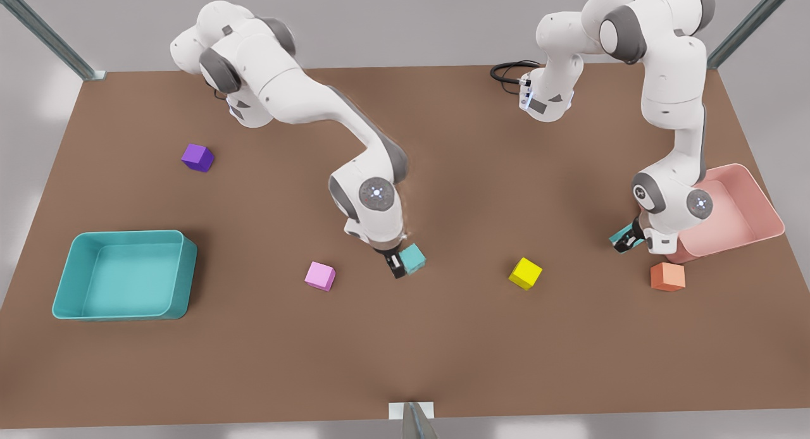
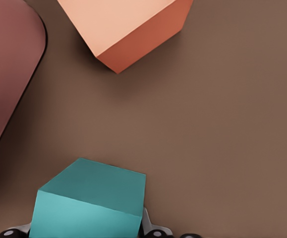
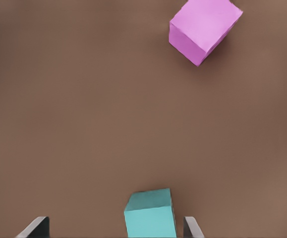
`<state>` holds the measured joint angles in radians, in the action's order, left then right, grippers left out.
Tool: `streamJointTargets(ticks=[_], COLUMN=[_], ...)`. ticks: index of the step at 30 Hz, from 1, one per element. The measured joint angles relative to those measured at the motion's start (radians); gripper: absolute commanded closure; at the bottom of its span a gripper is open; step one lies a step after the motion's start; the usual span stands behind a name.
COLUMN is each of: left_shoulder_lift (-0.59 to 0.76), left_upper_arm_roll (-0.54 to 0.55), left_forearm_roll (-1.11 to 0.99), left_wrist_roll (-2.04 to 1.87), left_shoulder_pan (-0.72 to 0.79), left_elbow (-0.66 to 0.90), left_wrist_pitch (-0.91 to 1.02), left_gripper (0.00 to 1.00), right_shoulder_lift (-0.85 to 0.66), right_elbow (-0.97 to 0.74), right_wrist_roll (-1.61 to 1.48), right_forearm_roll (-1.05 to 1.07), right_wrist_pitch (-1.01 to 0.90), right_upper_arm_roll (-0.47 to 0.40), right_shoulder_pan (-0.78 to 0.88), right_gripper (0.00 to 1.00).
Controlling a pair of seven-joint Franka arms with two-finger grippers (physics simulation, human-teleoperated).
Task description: Stack the two blue cubes on top of each other
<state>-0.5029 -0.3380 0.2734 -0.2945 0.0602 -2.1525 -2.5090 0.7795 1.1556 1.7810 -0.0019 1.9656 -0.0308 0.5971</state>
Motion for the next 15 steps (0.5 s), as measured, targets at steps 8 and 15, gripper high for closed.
streamJointTargets(ticks=[8, 15], left_shoulder_lift=[0.181, 0.082], left_upper_arm_roll=[0.076, 0.336], left_forearm_roll=[-0.008, -0.083], left_wrist_roll=[-0.046, -0.148], left_shoulder_pan=[0.065, 0.407], left_elbow=[0.004, 0.448], left_wrist_pitch=[0.137, 0.373], left_gripper=[0.39, 0.39], right_shoulder_lift=[-0.538, -0.637], right_elbow=[0.176, 0.361], right_wrist_roll=[-0.706, -1.061], right_forearm_roll=[-0.242, -0.144], right_wrist_pitch=[-0.412, -0.367], right_upper_arm_roll=[-0.029, -0.037], right_shoulder_pan=[-0.287, -0.384], right_gripper=[0.00, 0.00])
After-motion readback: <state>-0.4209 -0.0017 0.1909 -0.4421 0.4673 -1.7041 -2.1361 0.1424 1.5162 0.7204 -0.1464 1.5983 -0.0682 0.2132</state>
